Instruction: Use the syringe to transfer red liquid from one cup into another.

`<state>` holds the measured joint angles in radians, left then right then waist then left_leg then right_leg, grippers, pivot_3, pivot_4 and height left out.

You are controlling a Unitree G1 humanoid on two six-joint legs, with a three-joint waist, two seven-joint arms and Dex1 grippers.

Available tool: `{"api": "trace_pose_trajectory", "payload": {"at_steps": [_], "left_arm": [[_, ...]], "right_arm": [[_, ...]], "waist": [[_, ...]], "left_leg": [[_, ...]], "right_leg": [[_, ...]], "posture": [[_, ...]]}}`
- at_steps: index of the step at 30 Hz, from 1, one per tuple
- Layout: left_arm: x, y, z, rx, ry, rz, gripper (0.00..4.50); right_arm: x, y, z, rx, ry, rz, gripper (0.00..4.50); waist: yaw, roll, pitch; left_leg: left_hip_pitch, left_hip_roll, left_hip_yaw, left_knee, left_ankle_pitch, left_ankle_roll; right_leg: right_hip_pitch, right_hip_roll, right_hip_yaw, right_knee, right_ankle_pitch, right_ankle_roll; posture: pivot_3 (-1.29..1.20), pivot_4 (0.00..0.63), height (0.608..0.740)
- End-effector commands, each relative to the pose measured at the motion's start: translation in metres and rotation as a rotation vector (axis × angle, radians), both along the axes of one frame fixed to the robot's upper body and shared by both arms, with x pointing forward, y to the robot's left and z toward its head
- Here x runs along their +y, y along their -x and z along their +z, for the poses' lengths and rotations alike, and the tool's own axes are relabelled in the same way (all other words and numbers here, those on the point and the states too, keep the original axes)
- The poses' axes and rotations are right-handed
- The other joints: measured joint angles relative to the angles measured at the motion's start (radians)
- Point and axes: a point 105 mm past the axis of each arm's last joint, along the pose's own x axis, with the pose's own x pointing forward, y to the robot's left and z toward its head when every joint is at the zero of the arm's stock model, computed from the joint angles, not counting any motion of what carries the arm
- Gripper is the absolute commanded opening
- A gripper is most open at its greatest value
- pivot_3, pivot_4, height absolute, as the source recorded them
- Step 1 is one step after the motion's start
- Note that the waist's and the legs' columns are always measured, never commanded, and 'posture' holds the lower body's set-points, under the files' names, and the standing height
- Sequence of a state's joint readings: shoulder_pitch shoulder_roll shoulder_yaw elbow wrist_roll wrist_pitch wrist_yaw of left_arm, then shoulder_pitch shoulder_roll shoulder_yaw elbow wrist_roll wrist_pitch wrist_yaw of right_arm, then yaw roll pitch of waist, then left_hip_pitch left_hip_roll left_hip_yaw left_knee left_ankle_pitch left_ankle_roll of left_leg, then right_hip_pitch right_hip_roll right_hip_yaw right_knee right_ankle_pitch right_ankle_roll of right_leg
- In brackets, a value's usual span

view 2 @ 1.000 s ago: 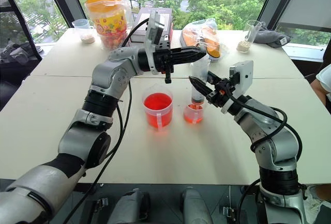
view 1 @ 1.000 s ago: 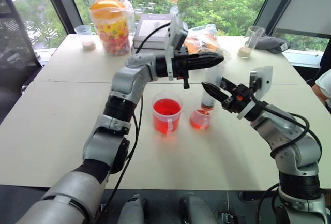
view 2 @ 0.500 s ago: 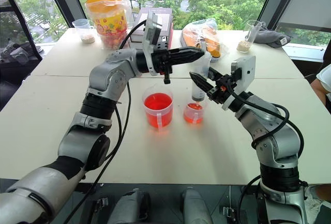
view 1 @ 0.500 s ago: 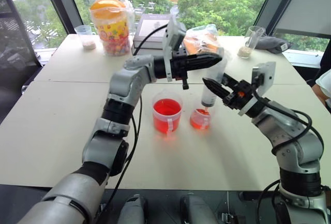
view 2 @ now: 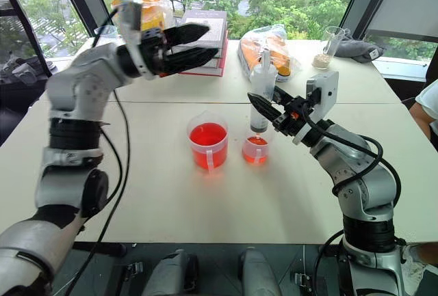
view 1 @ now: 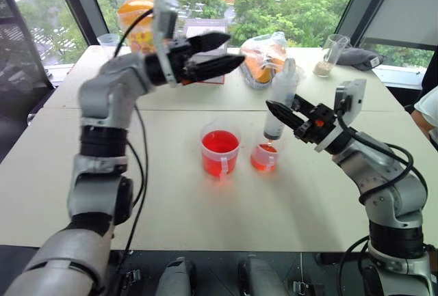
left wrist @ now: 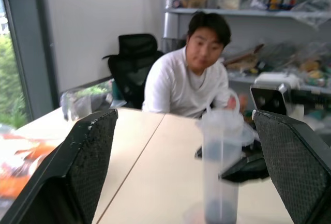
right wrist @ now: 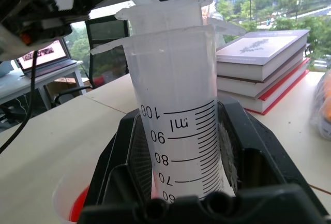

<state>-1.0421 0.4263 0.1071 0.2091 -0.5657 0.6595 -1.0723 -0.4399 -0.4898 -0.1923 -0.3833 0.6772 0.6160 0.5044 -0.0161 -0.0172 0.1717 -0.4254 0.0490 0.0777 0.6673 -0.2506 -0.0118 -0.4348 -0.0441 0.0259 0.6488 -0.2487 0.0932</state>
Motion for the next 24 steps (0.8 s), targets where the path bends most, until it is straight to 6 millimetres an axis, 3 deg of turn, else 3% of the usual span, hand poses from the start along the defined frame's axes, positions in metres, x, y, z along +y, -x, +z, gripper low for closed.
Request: {"api": "trace_pose_trajectory", "payload": {"at_steps": [1,6,9,13,21,24], "left_arm": [[0.007,0.011,-0.007,0.007,-0.013,0.008,4.44],[0.015,0.015,-0.039,0.062,-0.064,0.071,4.44],[0.018,0.019,-0.053,0.076,-0.092,0.095,4.44],[0.019,0.023,-0.063,0.097,-0.088,0.104,4.44],[0.017,0.030,-0.071,0.094,-0.085,0.120,4.44],[0.017,0.034,-0.074,0.097,-0.092,0.121,4.44]], "right_arm": [[-0.017,-0.003,0.046,-0.012,-0.140,-0.026,1.41],[-0.049,-0.026,0.074,0.195,-0.142,-0.144,1.41],[-0.076,-0.041,0.070,0.414,-0.052,-0.293,1.41],[-0.095,-0.046,0.050,0.635,0.134,-0.390,1.41],[-0.134,-0.057,-0.039,1.029,0.262,-0.496,1.41],[-0.145,-0.060,-0.069,1.093,0.314,-0.523,1.41]], "waist": [[0.001,0.000,0.000],[0.004,0.000,0.000],[0.004,0.000,0.000],[0.003,0.000,0.000],[0.000,0.000,0.000],[0.000,0.000,0.000]], "left_leg": [[0.000,0.000,0.000,0.001,0.000,0.000],[0.000,0.000,0.001,0.002,0.000,0.000],[-0.001,0.000,0.001,0.000,0.000,0.000],[-0.002,0.000,0.002,-0.002,0.000,0.000],[-0.002,0.000,0.003,-0.002,0.000,0.001],[-0.002,0.000,0.004,-0.002,0.000,0.001]], "right_leg": [[0.000,0.000,0.000,0.000,0.000,0.000],[0.001,-0.002,0.000,-0.001,0.000,0.000],[0.000,-0.002,0.000,-0.001,0.000,-0.001],[-0.003,-0.002,0.001,-0.002,-0.002,-0.003],[-0.003,-0.001,0.002,-0.002,0.000,-0.001],[-0.004,-0.001,0.002,-0.002,0.000,-0.001]], "posture": [[0.00,0.150,0.740],[0.00,0.150,0.740],[0.00,0.150,0.740],[0.00,0.150,0.740],[0.00,0.150,0.740],[0.00,0.150,0.740]]}}
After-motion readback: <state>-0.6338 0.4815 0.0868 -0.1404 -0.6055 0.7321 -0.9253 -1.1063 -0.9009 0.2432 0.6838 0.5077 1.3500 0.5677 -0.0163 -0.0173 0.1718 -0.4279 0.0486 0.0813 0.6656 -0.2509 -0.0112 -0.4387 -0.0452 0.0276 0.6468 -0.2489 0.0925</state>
